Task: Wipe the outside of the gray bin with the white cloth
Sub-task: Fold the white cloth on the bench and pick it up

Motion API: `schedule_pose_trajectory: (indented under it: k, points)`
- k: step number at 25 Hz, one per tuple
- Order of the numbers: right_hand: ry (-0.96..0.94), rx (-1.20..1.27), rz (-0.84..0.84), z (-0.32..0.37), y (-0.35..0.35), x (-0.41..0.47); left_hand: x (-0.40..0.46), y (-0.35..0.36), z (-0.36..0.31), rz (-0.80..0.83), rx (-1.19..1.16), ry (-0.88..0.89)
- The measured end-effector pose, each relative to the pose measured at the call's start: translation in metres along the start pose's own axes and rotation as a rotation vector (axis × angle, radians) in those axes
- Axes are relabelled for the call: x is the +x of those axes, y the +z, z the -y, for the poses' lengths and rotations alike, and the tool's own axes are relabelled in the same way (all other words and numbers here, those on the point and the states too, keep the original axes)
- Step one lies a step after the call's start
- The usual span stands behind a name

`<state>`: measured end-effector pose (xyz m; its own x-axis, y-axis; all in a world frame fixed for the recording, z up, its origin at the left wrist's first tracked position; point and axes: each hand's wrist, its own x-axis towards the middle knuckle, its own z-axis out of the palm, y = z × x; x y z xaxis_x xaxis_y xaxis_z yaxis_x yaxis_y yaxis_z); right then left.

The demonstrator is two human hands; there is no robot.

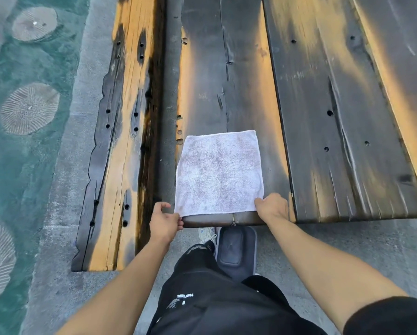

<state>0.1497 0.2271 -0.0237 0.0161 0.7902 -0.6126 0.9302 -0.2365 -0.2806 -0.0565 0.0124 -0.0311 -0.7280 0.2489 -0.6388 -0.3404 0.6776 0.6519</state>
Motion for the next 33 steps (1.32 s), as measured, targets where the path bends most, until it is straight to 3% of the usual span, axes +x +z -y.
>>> schedule_pose_trajectory:
  k: [3,8,12,21,33]
  points:
    - [-0.011,0.06,0.005,-0.013,-0.006,-0.007,-0.002,-0.005,0.008,0.003,0.034,0.067]
    - [-0.132,0.494,0.078,-0.045,-0.015,-0.023,-0.016,-0.013,0.016,0.005,0.206,0.148]
    - [-0.223,0.481,0.164,-0.073,-0.024,-0.031,-0.032,-0.022,0.022,-0.064,0.357,0.294]
    - [-0.212,0.514,0.152,-0.078,-0.028,-0.03,-0.033,-0.026,0.017,-0.053,0.356,0.459]
    - [-0.31,0.42,-0.078,0.017,-0.042,0.052,0.087,0.003,-0.097,0.18,0.098,0.298]
